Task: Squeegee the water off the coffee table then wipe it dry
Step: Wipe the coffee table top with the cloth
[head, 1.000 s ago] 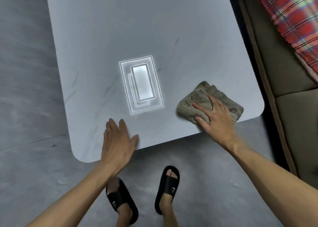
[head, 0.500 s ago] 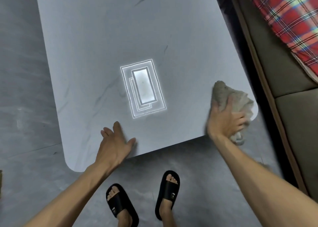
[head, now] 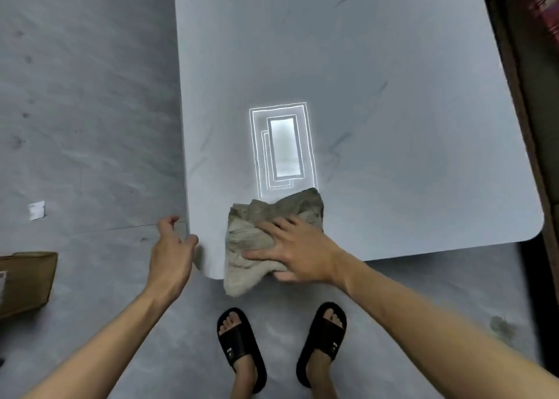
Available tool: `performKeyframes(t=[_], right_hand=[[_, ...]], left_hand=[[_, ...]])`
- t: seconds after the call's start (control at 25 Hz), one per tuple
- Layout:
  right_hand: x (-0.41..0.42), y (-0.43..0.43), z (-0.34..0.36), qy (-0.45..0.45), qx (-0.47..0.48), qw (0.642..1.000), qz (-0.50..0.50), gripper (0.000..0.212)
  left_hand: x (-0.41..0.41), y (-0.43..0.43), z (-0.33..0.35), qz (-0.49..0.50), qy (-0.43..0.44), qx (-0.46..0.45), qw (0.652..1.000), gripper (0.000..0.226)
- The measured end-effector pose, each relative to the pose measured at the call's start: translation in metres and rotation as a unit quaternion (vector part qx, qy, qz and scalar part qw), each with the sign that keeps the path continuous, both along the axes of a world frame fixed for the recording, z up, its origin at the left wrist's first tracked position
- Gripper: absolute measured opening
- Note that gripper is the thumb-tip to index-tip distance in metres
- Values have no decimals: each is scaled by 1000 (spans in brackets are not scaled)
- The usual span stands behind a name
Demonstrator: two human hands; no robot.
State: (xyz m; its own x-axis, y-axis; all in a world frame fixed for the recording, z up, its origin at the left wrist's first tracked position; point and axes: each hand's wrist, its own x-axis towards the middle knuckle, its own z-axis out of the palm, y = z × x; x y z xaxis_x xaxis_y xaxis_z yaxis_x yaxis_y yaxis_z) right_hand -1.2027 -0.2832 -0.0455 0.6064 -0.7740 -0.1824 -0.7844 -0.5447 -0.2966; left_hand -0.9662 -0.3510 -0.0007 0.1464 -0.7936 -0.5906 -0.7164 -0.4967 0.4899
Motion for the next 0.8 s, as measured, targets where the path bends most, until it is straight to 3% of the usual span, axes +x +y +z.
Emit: performKeyframes(t=[0.04,0.12,0.16,0.2,0.28,0.32,0.36,0.4,0.48,0.56,0.6,0.64,0.72,0.8], right_hand=[[-28,-3,0,18,-4,999,-28,61],[-80,-9,2,44,3,968,-246,56],[-95,-13,5,43,-12,915,-400,54],[-101,-20,6,39,-30,837,-545,52],[-82,-45,1,57,-33,685,-725,52],[-60,-60,-1,70,-26,647,-759,54],[-31,-75,-2,78,-22,643,-761,56],[3,-86,-2,77,-21,673,-735,57],[72,-96,-5,56,-29,788,-612,58],[124,-90,-4,46,-26,906,-421,60],[135,-85,-4,47,-28,948,-315,61],[131,-78,-4,45,-29,975,-217,62],[96,-59,-1,42,-21,995,-88,64],[46,-29,0,47,-2,990,-133,63]], left_hand=[[5,-2,-1,11,32,25,999,48],[9,-3,-4,14,82,56,995,51],[11,-4,-4,14,98,65,993,52],[12,-5,-3,21,114,70,991,52],[17,-9,-1,44,149,78,985,47],[22,-11,0,52,164,78,982,43],[29,-14,2,60,177,75,980,39],[37,-17,2,68,185,72,978,36],[52,-22,4,77,188,69,977,32],[65,-25,5,90,175,72,978,31],[72,-27,5,97,163,76,979,30],[78,-27,6,102,151,84,980,28],[86,-23,9,103,147,104,978,26],[87,-19,12,87,153,124,977,26]])
